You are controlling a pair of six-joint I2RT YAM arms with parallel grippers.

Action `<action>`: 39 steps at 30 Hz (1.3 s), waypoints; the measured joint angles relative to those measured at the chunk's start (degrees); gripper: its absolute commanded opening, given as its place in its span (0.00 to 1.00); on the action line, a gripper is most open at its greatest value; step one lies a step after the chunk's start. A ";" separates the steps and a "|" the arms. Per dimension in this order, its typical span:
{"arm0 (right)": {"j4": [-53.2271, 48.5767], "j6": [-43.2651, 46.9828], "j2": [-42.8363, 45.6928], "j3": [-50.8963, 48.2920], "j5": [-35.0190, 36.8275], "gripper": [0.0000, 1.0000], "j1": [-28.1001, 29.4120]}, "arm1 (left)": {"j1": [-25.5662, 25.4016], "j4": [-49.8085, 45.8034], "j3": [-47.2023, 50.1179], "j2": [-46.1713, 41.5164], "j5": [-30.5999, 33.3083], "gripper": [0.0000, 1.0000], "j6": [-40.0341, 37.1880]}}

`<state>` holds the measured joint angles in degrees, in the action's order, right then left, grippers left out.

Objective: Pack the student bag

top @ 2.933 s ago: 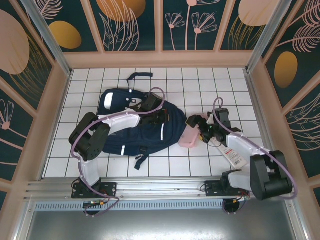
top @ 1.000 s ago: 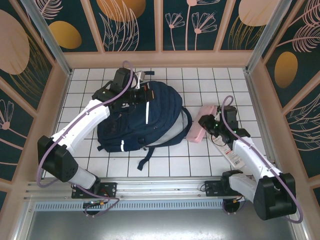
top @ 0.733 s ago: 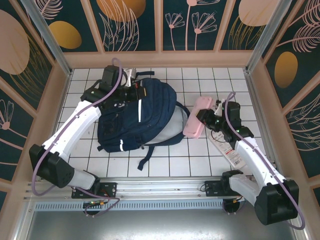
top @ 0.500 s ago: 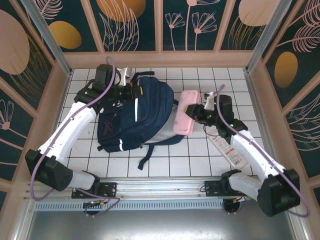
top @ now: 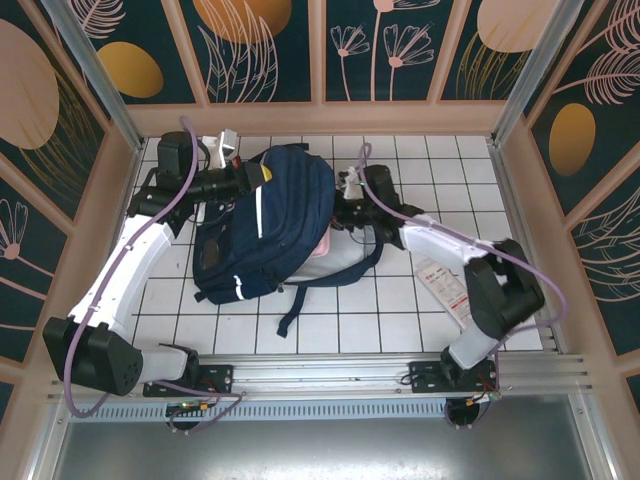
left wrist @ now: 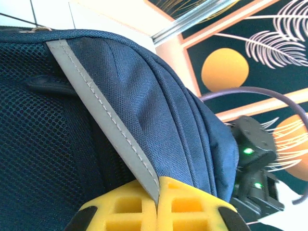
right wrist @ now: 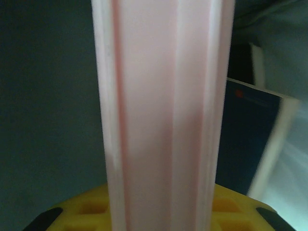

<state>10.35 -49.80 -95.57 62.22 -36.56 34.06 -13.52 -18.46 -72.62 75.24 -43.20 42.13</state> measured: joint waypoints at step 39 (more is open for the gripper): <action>-18.73 8.92 3.76 4.35 23.47 0.96 4.92 | 0.87 2.69 1.03 0.04 2.10 0.00 2.27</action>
<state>-8.38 -40.88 -91.81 66.57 -13.08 38.98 -12.64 -15.77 -71.59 75.29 -41.10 44.40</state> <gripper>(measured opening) 0.957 0.064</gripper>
